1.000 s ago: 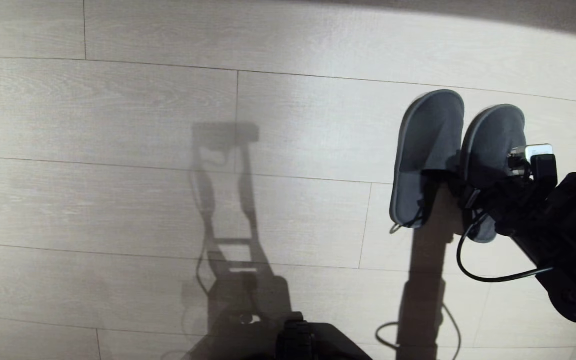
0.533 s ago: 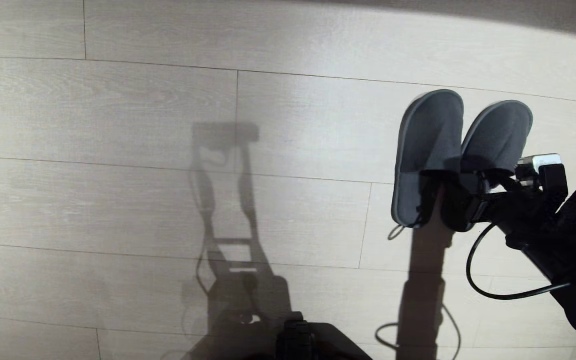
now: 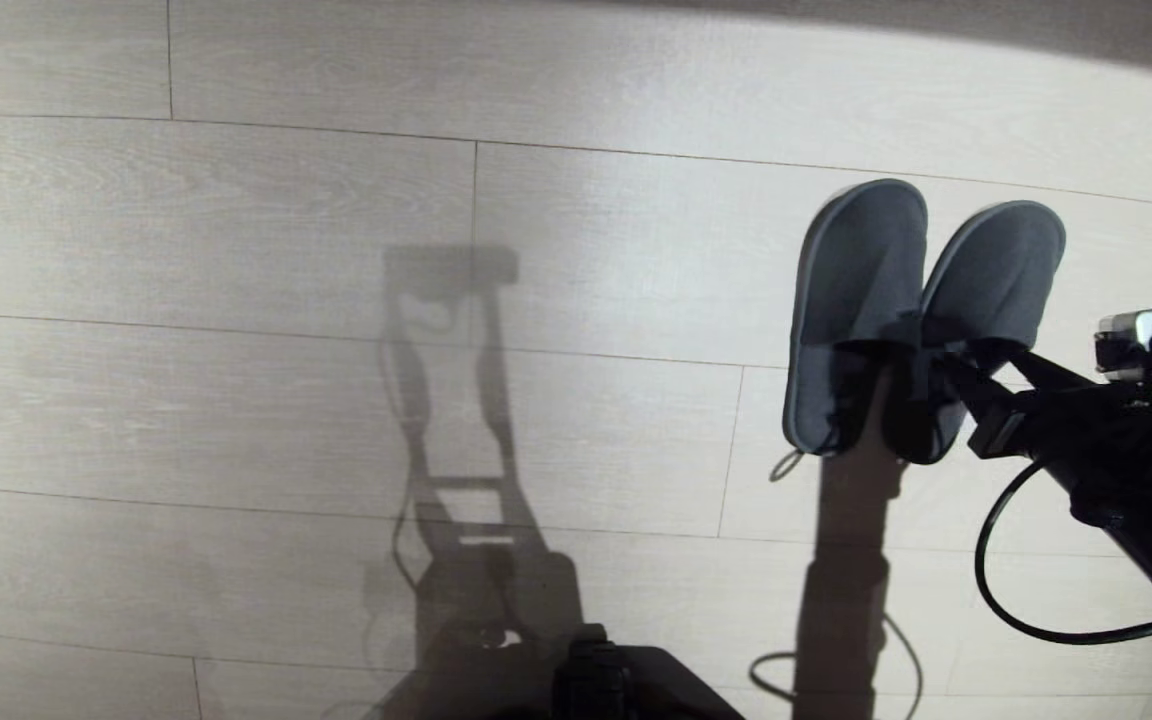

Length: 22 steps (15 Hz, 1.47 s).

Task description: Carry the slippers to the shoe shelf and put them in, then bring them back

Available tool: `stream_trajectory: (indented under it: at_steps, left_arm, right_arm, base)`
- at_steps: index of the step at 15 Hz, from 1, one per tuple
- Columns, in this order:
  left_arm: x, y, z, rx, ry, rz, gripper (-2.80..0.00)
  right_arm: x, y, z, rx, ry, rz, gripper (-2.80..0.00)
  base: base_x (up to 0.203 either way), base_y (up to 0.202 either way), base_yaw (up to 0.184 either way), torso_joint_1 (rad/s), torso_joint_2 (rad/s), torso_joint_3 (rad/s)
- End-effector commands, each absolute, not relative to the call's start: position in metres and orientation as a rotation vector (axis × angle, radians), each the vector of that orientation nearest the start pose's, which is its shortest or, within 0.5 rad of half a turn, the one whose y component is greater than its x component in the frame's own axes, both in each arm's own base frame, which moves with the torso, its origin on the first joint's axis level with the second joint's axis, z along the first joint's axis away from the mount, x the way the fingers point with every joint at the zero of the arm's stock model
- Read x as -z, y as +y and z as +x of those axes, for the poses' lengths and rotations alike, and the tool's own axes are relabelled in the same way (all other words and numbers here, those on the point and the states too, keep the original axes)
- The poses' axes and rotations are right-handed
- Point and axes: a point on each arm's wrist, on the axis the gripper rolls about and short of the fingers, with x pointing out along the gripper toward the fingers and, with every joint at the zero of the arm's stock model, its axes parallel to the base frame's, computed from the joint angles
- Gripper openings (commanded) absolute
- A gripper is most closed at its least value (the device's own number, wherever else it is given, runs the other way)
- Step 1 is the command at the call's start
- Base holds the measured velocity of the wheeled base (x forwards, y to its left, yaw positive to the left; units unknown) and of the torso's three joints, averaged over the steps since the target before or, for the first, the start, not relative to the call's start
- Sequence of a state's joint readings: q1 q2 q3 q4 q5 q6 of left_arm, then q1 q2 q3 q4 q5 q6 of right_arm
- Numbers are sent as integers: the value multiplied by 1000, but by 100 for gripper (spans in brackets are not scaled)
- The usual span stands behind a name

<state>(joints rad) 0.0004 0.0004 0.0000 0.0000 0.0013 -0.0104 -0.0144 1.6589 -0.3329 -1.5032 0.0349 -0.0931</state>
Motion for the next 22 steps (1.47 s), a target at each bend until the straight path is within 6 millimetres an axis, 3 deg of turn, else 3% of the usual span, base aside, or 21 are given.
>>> stream_trajectory:
  at_steps: [1, 7, 12, 16, 17, 22]
  left_arm:
    - [-75, 0, -23, -2, -1, -11, -280]
    - [-75, 0, -23, -3, 0, -11, -280]
    - [-75, 0, -23, -3, -1, -11, -280]
    - [-75, 0, -23, -3, 0, -11, -280]
    - [-75, 0, -23, -3, -2, -11, -280]
    - [-75, 0, -23, -2, -1, -11, -280]
  right_arm:
    - [-185, -2, 225, -10, -263, -101, -280]
    - [-214, -1, 150, -3, -405, -123, -280]
    - [-223, 0, 70, -7, -464, -137, -280]
    - [-193, 2, -2, -42, -402, -134, -280]
    - [-183, 2, -12, -52, -378, -132, -280]
    - [-123, 1, -26, -69, -210, -129, -280]
  base:
    - [0, 0, 0, 0, 0, 0]
    - [0, 0, 0, 0, 0, 0]
    - [0, 0, 0, 0, 0, 0]
    - [0, 0, 0, 0, 0, 0]
    - [0, 0, 0, 0, 0, 0]
    - [0, 0, 0, 0, 0, 0]
